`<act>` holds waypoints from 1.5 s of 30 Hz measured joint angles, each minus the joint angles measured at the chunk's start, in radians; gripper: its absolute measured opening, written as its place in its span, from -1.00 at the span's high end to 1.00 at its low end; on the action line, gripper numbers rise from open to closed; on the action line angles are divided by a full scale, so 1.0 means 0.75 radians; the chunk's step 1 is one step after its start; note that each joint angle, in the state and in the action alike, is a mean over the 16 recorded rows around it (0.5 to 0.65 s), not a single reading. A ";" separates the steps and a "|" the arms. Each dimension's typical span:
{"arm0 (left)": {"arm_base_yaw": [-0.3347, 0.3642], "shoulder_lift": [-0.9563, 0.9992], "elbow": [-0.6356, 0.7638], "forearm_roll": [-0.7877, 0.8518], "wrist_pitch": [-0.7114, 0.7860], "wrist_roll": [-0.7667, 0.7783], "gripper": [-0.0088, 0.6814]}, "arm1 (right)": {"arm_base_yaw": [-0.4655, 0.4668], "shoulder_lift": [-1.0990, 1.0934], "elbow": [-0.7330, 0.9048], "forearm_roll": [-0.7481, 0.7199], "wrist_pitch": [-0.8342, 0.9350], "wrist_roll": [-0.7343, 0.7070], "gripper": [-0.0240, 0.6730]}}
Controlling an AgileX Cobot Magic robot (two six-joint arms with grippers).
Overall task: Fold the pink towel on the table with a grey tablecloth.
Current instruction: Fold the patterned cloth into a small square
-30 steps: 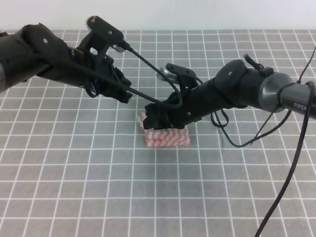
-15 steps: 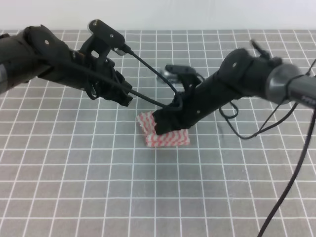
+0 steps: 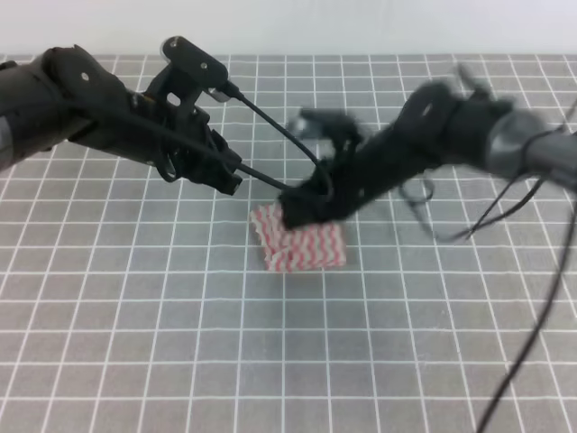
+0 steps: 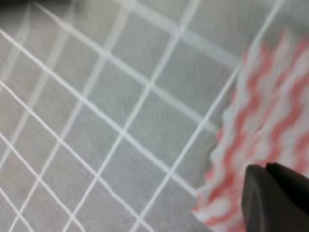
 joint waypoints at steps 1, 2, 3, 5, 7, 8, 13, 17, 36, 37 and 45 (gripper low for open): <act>0.000 0.000 0.000 -0.009 0.004 0.003 0.97 | -0.005 -0.010 -0.004 -0.018 0.007 0.003 0.94; 0.000 0.002 0.000 -0.022 0.010 0.007 0.97 | -0.009 -0.019 -0.008 -0.035 0.014 0.006 0.94; 0.000 0.003 0.000 -0.038 0.017 0.014 0.97 | -0.014 -0.026 -0.011 -0.052 0.021 0.009 0.94; 0.000 0.011 0.000 -0.079 0.037 0.037 0.97 | -0.022 -0.036 -0.015 -0.085 0.034 0.015 0.94; -0.001 0.022 0.000 -0.129 0.063 0.067 0.97 | -0.029 -0.036 -0.016 -0.116 0.046 0.021 0.94; -0.001 0.029 0.000 -0.155 0.077 0.083 0.97 | -0.032 -0.033 -0.015 -0.130 0.051 0.024 0.94; -0.013 0.080 0.000 -0.283 0.142 0.163 0.97 | -0.038 0.008 -0.011 -0.172 0.072 0.046 0.94; -0.030 0.140 0.000 -0.366 0.183 0.233 0.97 | -0.038 0.045 -0.008 -0.170 0.072 0.057 0.94; -0.084 0.370 -0.003 -0.261 0.157 0.185 0.97 | -0.043 0.073 -0.006 -0.282 0.067 0.130 0.94; -0.084 0.372 -0.003 -0.252 0.155 0.175 0.97 | -0.044 0.073 -0.006 -0.292 0.068 0.137 0.94; -0.083 0.373 -0.005 -0.226 0.148 0.149 0.97 | -0.049 0.061 -0.007 -0.320 0.060 0.164 0.94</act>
